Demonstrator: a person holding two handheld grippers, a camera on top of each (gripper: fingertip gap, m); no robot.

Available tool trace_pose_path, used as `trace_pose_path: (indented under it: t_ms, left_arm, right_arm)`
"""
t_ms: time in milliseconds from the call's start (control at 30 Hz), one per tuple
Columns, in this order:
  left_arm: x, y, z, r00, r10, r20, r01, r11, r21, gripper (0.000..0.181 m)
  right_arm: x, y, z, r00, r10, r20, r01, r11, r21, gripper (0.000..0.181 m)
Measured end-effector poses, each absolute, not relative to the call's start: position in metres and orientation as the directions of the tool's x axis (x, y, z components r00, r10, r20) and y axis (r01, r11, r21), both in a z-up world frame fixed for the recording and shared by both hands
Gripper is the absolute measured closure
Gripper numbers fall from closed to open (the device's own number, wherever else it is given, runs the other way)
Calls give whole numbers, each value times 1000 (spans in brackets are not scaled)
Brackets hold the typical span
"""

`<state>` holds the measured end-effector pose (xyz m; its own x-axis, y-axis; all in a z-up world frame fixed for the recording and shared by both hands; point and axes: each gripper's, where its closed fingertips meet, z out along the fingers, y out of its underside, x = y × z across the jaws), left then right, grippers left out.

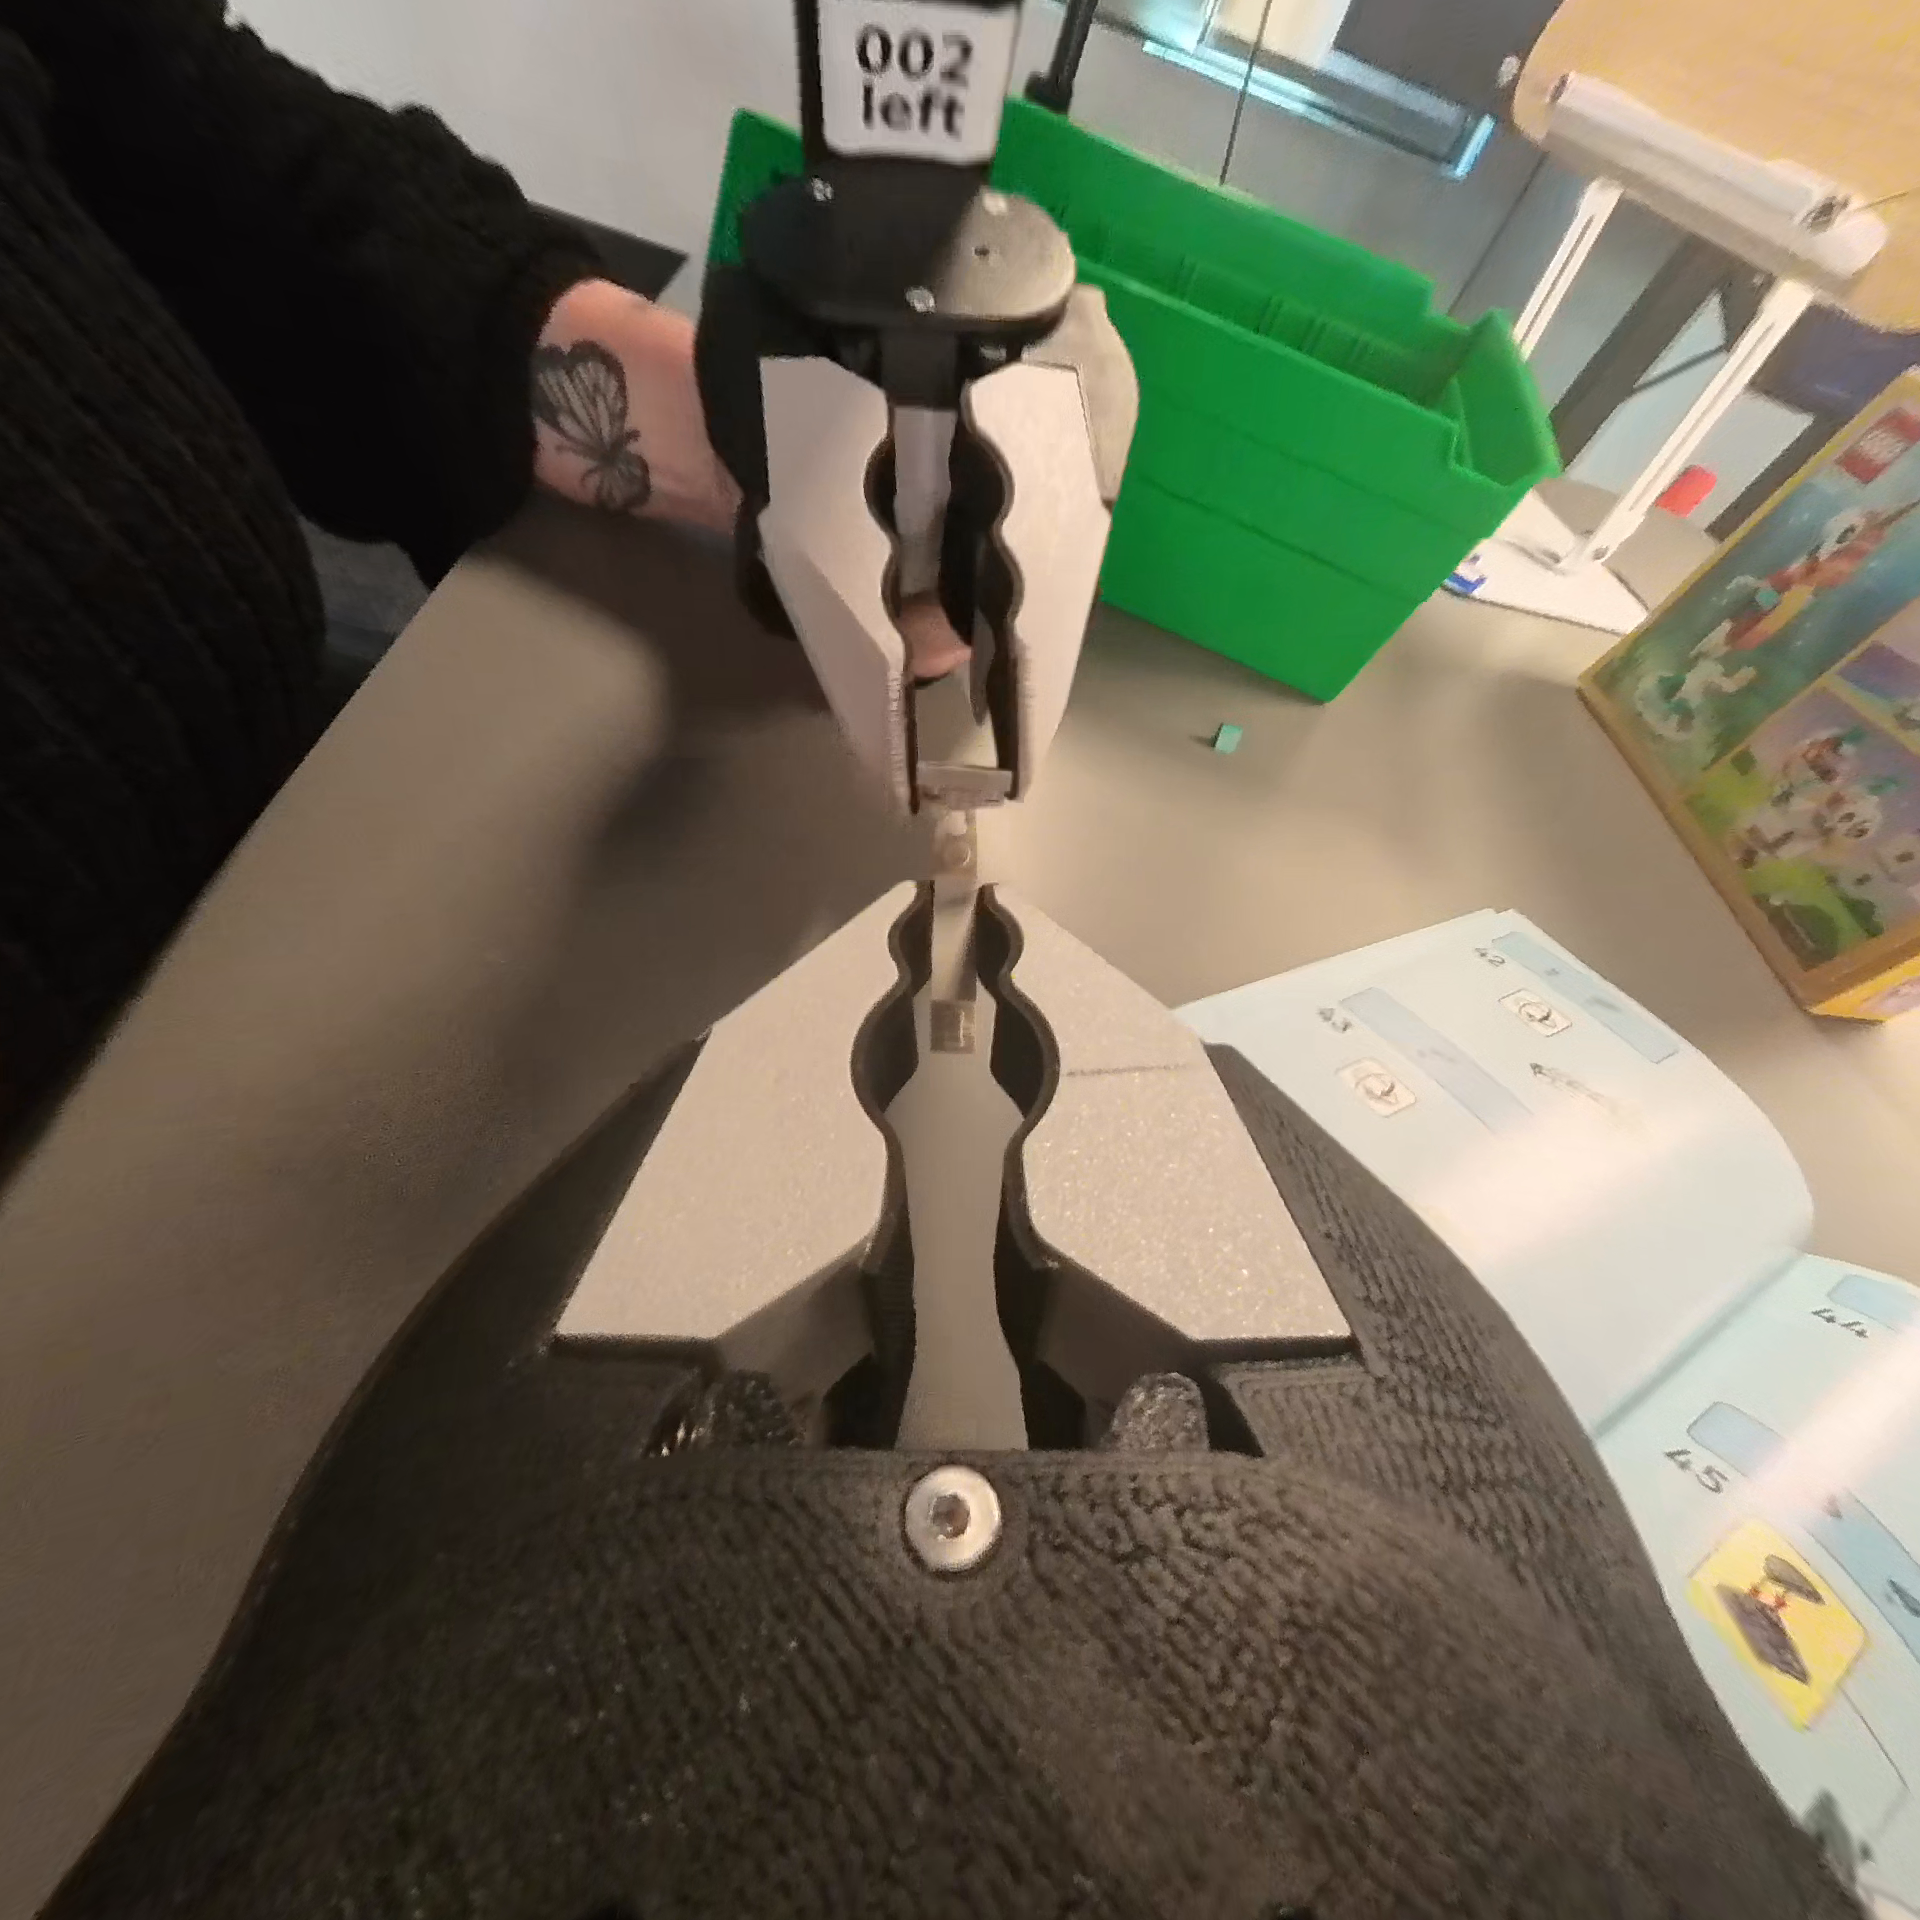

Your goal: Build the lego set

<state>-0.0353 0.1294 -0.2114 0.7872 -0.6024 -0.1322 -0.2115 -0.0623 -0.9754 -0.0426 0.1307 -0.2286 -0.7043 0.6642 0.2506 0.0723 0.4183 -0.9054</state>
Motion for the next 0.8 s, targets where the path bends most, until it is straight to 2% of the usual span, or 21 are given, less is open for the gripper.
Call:
trace_pose_path:
  t_ms: [167, 233, 367, 567, 800]
  left_arm:
    - [-40, 126, -182, 768, -637, 71, 71, -26, -997, 165]
    - [-44, 123, -167, 724, -667, 175, 216, -22, -976, 165]
    - [-51, 119, -151, 649, -711, 272, 368, -20, -930, 165]
    - [-54, 115, -148, 623, -724, 295, 408, -21, -913, 166]
    - [-55, 116, -153, 670, -701, 242, 328, -13, -945, 165]
  right_arm:
    - [-45, 126, -203, -702, 700, 129, 90, 268, -959, 176]
    - [-49, 123, -190, -693, 717, 68, 113, 202, -973, 176]
    - [-54, 119, -173, -678, 735, -1, 170, 156, -973, 176]
    - [-57, 116, -170, -666, 745, -30, 245, 181, -953, 176]
    - [-57, 116, -173, -667, 739, -94, 360, 209, -909, 176]
